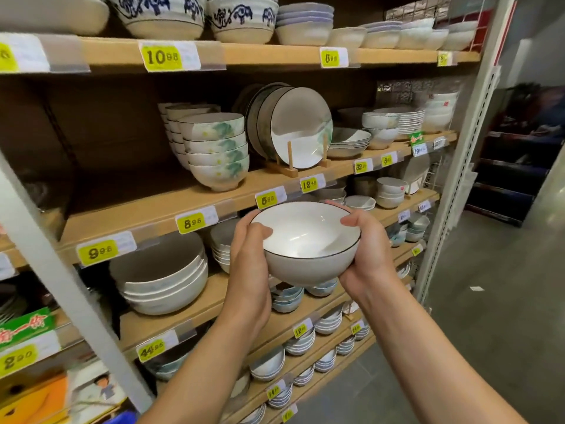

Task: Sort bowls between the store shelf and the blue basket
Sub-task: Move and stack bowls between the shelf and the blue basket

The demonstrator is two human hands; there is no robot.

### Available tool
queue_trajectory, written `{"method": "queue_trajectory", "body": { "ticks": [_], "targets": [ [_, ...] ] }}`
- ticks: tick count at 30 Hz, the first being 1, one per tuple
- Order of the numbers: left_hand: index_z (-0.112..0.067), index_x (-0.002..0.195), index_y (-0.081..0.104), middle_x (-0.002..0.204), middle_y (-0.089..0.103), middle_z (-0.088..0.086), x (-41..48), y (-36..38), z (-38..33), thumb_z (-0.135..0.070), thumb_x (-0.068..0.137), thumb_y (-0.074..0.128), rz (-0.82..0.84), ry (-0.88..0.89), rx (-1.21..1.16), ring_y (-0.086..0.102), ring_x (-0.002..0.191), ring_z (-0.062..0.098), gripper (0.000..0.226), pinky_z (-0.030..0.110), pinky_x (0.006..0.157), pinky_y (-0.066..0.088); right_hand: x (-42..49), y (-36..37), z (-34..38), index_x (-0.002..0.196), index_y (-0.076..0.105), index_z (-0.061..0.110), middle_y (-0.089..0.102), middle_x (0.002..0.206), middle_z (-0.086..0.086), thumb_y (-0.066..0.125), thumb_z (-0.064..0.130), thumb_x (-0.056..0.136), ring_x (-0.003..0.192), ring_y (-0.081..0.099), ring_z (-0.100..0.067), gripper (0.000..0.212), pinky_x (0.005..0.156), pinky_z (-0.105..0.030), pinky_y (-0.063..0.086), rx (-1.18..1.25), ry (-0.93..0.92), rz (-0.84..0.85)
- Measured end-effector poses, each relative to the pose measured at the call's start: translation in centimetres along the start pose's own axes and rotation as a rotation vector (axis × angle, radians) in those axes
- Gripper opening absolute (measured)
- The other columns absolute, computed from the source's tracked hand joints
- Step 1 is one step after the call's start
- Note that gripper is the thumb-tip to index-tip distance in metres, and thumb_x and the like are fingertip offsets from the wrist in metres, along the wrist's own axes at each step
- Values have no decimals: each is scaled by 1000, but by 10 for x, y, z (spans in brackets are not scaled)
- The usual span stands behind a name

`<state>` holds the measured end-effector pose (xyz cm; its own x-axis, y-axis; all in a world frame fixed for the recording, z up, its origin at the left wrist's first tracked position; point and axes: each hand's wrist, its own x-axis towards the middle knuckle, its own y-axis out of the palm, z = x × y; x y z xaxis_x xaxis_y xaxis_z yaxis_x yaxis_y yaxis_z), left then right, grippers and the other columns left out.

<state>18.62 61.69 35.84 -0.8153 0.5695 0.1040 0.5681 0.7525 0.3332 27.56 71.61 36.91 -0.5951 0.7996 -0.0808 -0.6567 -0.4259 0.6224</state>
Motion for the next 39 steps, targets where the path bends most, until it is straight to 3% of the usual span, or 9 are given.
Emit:
{"method": "queue_trajectory", "body": {
  "ticks": [5,9,14,18,26,29,32,35,39],
  "targets": [
    [-49,114,50,109,59,-17,38,4,1,-35,70,56,-33,81,18,55,107,11,46,33,90,48,52,26,-3,97,70,14,74,92,-9,39,13,81,82,67,-30,35,57,-31,55,-24,-18,21],
    [-39,129,44,114,60,-15,64,6,0,-31,75,60,-74,139,-52,56,110,8,57,37,100,48,85,52,-4,97,69,17,72,90,-9,42,15,81,81,65,-31,32,50,-30,54,-42,-6,41],
    [-48,127,39,116,55,-19,95,3,-4,-38,69,59,-113,186,-16,53,109,6,62,31,90,51,115,68,-15,107,70,17,71,107,-14,41,15,81,95,64,-35,39,69,-37,54,-2,-19,66],
    [-44,124,45,109,60,-14,115,-6,-4,-37,70,52,-175,187,34,57,103,9,55,27,79,50,133,76,-22,113,66,17,69,107,-11,41,11,82,92,64,-31,40,71,-37,54,2,11,128],
    [-32,111,61,105,70,-4,143,-9,-7,-34,67,46,-287,220,-7,64,102,20,47,38,80,53,176,75,-15,112,67,7,72,107,-14,51,15,78,103,64,-32,38,86,-40,51,-124,178,361],
    [-22,113,63,108,71,4,147,3,-12,-32,68,46,-321,203,-47,64,105,26,49,43,88,51,195,74,-3,111,67,5,72,102,-15,54,16,70,95,66,-30,44,82,-38,53,-127,248,474],
    [-19,101,68,103,73,7,151,16,-13,-24,78,41,-328,177,-96,65,104,29,35,43,87,50,211,73,9,109,70,7,71,103,-15,53,23,62,90,67,-30,52,78,-35,55,-116,338,607],
    [-19,92,72,98,75,8,153,27,-11,-20,82,37,-292,122,-122,68,90,25,36,36,78,50,222,68,18,109,71,8,70,107,-16,49,24,63,89,67,-30,53,77,-33,55,-121,398,699],
    [-12,105,69,105,73,12,154,36,-12,-26,83,40,-296,23,-139,65,91,28,39,37,81,46,232,61,21,109,71,5,71,100,-18,46,22,59,78,69,-28,58,65,-31,58,-86,423,729]
  ]
}}
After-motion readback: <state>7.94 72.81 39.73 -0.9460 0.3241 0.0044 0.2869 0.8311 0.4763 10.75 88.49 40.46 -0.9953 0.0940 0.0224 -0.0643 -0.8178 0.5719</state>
